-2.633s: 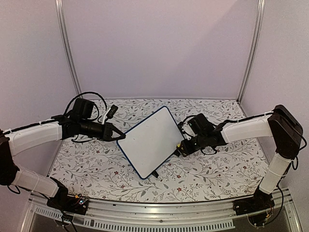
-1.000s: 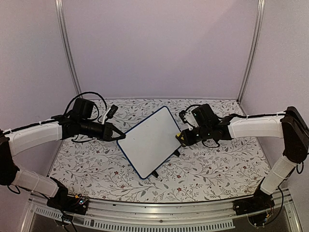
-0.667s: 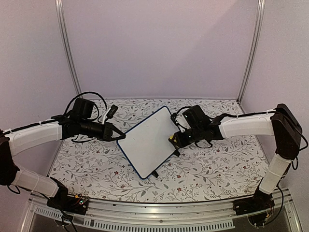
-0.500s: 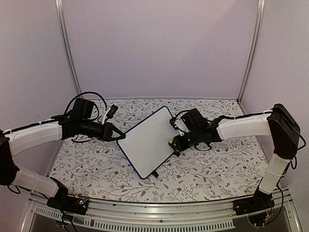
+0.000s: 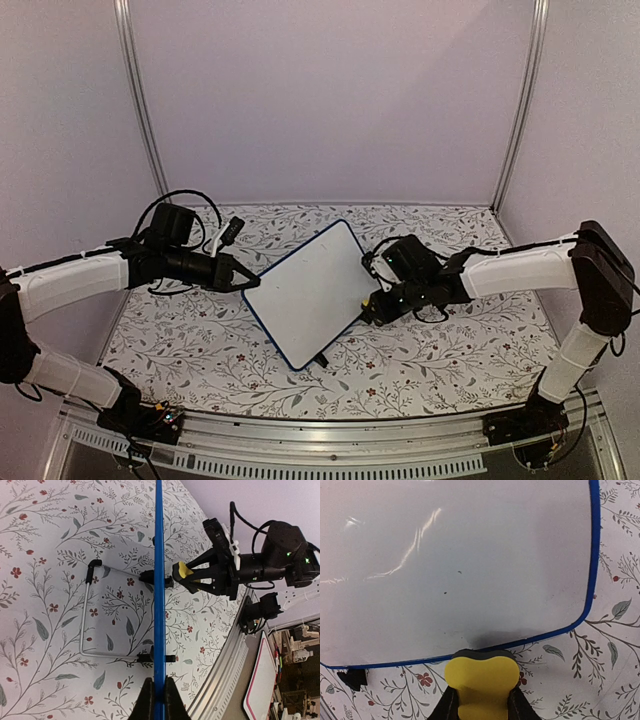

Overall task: Erase the whiteboard
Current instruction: Erase the whiteboard, then place the whiteboard eraser at the center of the board.

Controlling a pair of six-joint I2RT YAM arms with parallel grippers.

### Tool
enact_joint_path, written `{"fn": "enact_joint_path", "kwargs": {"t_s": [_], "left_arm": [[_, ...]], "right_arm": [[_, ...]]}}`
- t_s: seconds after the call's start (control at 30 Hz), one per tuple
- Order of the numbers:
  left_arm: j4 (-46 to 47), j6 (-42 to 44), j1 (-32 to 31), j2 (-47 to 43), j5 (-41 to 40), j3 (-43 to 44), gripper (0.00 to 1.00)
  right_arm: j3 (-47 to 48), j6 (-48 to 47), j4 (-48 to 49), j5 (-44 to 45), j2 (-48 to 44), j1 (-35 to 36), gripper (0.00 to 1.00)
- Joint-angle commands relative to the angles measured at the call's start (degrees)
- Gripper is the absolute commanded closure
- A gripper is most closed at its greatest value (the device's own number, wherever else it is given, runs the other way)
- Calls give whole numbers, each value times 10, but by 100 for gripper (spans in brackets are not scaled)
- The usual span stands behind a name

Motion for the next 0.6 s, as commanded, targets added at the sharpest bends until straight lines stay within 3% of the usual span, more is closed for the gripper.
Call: {"fn": "enact_joint_path", "kwargs": {"t_s": [0.0, 0.3, 0.57], "left_arm": [[18, 15, -2, -14, 12, -1, 100], [24, 15, -1, -22, 11, -1, 97], [24, 14, 0, -21, 10, 0, 96]], "right_arm": [[-22, 22, -3, 64, -85, -16, 81], [-63, 76, -2, 83, -87, -123, 81], [-85, 114, 22, 83, -80, -176, 80]]}}
